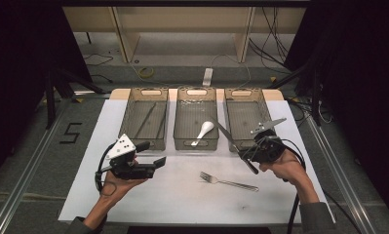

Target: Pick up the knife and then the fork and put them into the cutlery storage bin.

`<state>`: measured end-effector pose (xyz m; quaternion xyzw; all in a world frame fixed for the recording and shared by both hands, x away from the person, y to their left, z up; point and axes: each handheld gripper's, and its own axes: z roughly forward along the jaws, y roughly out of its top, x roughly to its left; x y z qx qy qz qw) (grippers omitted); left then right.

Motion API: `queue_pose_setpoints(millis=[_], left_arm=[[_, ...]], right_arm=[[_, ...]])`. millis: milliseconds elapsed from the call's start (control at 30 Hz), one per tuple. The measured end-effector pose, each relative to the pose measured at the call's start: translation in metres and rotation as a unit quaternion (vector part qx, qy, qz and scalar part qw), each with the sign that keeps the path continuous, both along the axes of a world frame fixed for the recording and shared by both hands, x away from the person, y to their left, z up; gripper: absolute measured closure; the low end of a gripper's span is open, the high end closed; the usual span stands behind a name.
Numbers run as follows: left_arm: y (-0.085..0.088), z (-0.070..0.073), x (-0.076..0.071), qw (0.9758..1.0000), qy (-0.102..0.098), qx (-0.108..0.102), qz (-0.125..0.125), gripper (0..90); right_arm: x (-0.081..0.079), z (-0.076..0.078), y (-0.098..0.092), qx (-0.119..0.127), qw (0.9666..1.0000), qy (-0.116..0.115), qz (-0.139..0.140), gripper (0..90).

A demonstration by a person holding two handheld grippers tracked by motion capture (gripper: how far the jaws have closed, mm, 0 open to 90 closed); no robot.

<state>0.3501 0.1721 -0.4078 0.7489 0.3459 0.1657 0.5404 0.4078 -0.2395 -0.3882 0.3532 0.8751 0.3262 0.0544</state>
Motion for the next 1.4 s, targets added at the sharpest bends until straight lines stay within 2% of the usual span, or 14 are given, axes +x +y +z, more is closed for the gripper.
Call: queue_pose_setpoints(millis=[400,767,1033,1400], left_arm=[[-0.001,0.0,0.0,1.0,0.0,0.001,0.0,17.8],[0.0,0.0,0.0,1.0,-0.001,0.0,0.0,17.7],[0.001,0.0,0.0,1.0,-0.002,-0.002,0.001,17.7],[0.0,0.001,0.0,1.0,-0.001,-0.007,0.0,17.6]], right_arm=[[0.025,0.013,-0.002,0.015,0.9991,-0.004,-0.039,80.2],[0.053,0.026,-0.008,0.035,0.9958,-0.01,-0.084,80.2],[0.075,0.031,-0.011,0.044,0.9917,-0.009,-0.121,80.2],[0.101,0.026,-0.017,0.042,0.9844,0.005,-0.171,80.2]])
